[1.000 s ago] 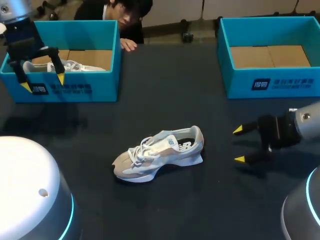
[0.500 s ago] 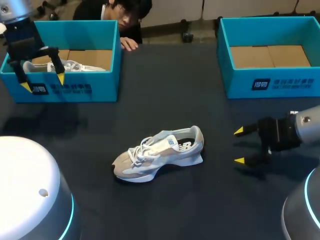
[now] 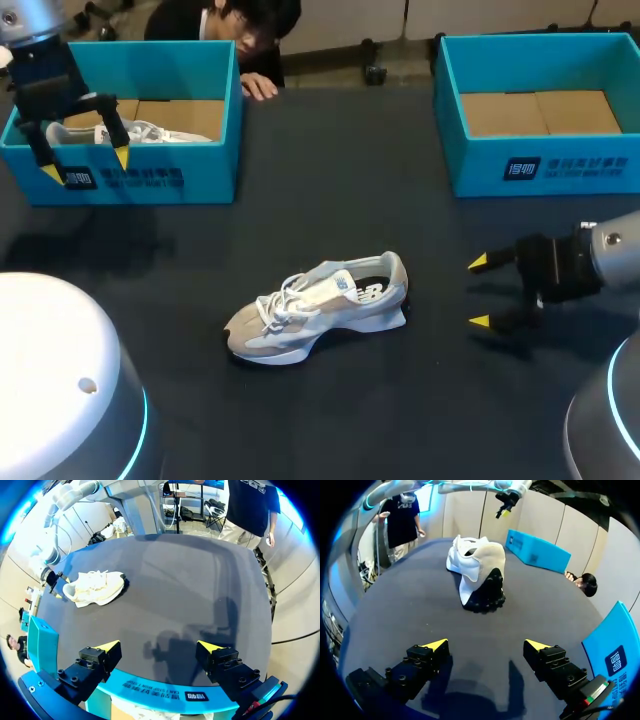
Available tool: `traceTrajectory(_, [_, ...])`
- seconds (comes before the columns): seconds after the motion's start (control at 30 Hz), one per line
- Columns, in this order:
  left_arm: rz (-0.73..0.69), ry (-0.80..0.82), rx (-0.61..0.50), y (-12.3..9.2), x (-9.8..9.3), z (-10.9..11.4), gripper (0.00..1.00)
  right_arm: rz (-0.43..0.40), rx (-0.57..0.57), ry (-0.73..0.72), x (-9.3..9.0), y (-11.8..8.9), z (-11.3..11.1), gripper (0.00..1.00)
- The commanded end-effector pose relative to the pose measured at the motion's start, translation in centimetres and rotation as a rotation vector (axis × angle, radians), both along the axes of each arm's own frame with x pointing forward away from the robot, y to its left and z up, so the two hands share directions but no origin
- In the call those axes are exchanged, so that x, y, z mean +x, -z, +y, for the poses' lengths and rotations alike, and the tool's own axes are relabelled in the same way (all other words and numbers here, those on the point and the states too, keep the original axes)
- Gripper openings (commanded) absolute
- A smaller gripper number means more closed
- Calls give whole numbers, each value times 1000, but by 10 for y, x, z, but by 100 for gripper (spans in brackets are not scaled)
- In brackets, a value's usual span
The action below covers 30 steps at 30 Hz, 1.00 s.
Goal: Take the shoe out of the shoebox, open the shoe tongue, remove and reinsert the insole, then place the shoe into the shoebox
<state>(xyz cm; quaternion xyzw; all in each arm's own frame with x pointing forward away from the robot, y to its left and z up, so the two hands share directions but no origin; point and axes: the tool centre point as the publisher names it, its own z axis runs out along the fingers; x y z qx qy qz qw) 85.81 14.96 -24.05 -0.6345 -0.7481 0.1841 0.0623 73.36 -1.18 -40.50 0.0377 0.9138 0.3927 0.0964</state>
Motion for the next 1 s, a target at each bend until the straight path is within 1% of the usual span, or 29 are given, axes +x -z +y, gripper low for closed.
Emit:
traceTrajectory(0.03, [-5,0,0,1,-1,0,100,-1,-2,2,-1,-1,0,100])
traceTrajectory(0.17, [-5,0,0,1,-1,0,100,-1,-2,2,-1,-1,0,100])
traceTrajectory(0.3, [-5,0,0,1,-1,0,100,8,-4,-15,2,1,6,100])
traceTrajectory(0.73, [-5,0,0,1,-1,0,100,37,6,-62,14,4,43,100])
traceTrajectory(1.0, [-5,0,0,1,-1,0,100,53,16,-98,23,3,57,100])
